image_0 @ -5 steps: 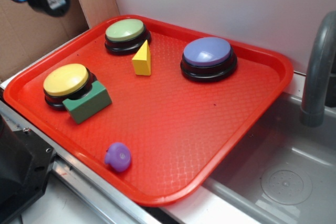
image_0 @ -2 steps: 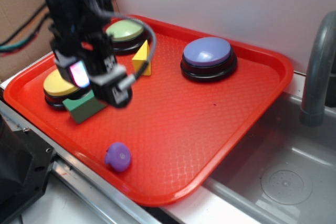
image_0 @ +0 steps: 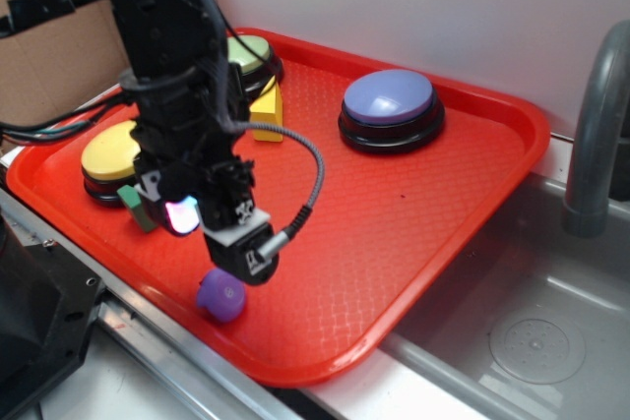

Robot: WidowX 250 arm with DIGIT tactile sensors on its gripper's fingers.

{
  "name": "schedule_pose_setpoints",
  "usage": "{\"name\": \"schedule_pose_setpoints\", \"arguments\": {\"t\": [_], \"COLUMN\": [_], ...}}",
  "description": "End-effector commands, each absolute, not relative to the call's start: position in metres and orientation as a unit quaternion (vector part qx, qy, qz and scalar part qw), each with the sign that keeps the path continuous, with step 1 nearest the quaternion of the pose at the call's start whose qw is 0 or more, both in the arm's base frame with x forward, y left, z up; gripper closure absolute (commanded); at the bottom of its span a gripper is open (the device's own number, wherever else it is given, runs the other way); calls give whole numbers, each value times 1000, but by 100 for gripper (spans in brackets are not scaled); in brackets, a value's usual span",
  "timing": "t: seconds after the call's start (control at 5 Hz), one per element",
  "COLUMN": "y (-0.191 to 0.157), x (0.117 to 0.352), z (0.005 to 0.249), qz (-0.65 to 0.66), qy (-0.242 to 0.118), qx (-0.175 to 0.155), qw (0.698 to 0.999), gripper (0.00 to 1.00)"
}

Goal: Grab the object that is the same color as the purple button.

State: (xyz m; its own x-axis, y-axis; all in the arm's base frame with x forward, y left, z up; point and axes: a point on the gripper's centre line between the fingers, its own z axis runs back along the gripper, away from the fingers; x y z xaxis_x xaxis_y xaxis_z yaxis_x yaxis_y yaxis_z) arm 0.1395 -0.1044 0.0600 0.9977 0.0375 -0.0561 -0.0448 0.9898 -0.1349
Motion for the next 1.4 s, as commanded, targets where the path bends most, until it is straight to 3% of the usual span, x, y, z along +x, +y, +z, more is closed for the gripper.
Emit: {"name": "schedule_pose_setpoints", "arguments": {"t": [0.0,0.4,0.6,0.8,1.0,1.2], "y": [-110,-108,-105,-105,-106,-108], "x": [139,136,135,137,139,146], "z": [35,22,18,15,17,34], "qz": [20,23,37,44,49,63], "qy": [44,63,73,82,85,63], "qx": [-60,-54,-46,-33,-28,-26], "qw": [997,996,996,995,995,996], "gripper": [0,0,72,100,100,100]}}
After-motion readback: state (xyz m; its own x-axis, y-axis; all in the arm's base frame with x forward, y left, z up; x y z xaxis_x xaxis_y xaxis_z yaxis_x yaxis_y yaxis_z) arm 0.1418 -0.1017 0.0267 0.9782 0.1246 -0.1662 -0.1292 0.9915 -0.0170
